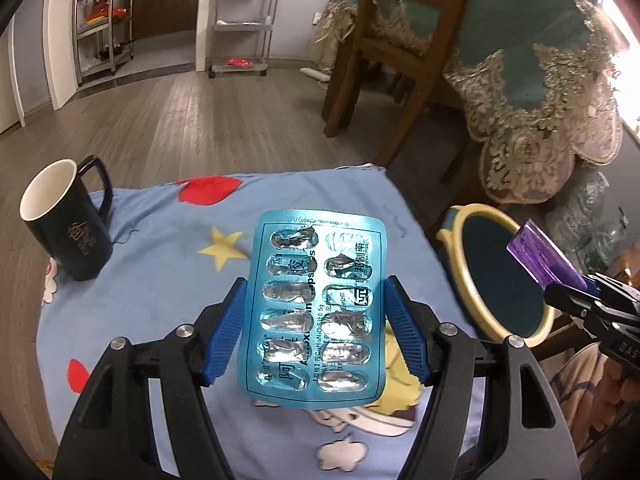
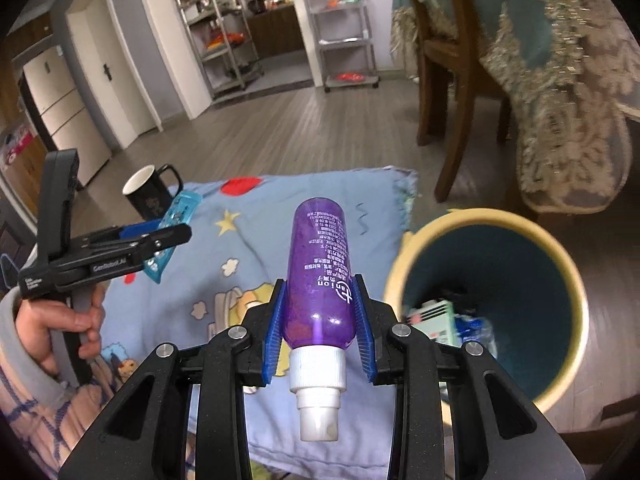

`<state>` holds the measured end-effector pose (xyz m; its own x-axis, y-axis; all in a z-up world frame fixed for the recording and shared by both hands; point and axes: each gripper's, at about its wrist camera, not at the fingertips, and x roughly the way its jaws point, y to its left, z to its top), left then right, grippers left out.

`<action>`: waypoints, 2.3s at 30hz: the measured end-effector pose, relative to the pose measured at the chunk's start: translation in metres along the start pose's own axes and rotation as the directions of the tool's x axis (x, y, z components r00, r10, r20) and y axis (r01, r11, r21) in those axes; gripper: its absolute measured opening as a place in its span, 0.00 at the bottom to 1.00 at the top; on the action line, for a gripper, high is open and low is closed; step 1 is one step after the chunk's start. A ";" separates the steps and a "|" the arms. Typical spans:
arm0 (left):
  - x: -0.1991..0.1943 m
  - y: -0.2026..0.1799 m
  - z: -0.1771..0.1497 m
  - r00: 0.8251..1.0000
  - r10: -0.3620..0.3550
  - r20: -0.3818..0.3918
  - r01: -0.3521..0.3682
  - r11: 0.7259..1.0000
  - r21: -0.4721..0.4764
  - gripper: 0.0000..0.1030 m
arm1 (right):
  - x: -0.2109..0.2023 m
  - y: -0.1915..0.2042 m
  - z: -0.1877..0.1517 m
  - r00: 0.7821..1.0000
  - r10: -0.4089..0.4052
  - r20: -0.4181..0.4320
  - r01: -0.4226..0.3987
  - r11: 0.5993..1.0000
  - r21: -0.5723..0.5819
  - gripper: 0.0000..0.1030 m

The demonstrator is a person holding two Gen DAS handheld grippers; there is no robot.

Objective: Collect trash
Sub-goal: 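Carry the teal blister pack and purple bottle over the bin and open both grippers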

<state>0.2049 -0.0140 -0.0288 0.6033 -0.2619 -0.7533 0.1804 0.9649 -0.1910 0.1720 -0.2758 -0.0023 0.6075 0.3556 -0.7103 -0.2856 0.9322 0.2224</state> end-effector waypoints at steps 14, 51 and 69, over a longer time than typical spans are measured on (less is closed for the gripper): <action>0.002 -0.059 0.005 0.995 -0.095 0.008 0.095 0.993 0.070 0.65 | -0.023 -0.056 -0.023 0.995 -0.072 0.074 0.062 0.990 0.128 0.32; 0.145 -0.232 -0.004 0.943 -0.207 -0.260 0.253 0.954 0.161 0.76 | -0.047 -0.166 -0.059 0.983 -0.137 0.126 0.055 0.860 0.507 0.33; 0.079 -0.180 0.010 0.977 -0.190 -0.098 0.204 0.967 0.155 0.94 | 0.001 -0.160 -0.055 0.991 -0.136 0.021 0.112 0.887 0.447 0.33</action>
<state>0.2277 -0.2088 -0.0476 0.4789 -0.4375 -0.7611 0.4177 0.8761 -0.2408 0.1774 -0.4288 -0.0752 0.6561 0.2273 -0.7196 0.1460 0.8973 0.4165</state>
